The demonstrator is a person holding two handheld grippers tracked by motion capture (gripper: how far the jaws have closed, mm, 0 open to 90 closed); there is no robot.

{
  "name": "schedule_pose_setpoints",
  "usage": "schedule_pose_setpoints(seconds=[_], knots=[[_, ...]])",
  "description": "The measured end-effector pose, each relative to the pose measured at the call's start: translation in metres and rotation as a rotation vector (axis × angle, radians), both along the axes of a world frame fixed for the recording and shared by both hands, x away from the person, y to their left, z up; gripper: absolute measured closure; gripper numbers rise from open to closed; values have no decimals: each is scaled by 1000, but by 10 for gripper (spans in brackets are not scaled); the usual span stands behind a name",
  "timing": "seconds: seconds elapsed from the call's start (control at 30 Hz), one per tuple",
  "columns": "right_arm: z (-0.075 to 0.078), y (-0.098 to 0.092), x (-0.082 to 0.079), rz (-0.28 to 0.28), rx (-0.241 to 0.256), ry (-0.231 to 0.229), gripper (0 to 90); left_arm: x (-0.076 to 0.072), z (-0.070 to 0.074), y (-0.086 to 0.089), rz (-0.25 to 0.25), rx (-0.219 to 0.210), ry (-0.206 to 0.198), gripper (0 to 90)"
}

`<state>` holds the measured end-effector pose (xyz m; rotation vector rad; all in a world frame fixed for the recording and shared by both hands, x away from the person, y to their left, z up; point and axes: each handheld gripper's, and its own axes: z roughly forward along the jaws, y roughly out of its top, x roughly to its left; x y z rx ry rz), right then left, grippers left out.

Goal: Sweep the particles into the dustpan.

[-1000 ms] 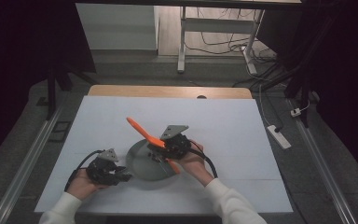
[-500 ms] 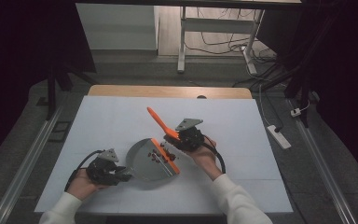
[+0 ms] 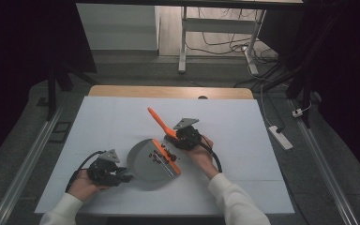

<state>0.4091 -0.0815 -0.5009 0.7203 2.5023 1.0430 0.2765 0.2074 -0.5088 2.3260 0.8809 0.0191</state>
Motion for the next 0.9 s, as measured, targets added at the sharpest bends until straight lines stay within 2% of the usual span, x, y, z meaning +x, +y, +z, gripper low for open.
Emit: schedule_pose_setpoints(seconds=[0.13,0.23,0.3,0.4,0.47,0.53,0.6,0.9], knots=[[0,7,-6,31,4,17,700,0,0,0,1,0,1,613],[0,10,-11,73,52,74,699,0,0,0,3,-3,4,613],[1,14,-16,92,33,61,700,0,0,0,2,-1,3,613],[12,15,-21,140,118,105,700,0,0,0,2,-2,4,613],[20,17,-26,147,115,64,700,0,0,0,2,0,3,613],[27,15,-28,136,110,27,699,0,0,0,2,0,3,613],[29,9,-25,116,117,10,700,0,0,0,0,1,4,613],[24,-21,-9,-17,85,11,699,0,0,0,-1,0,5,613]])
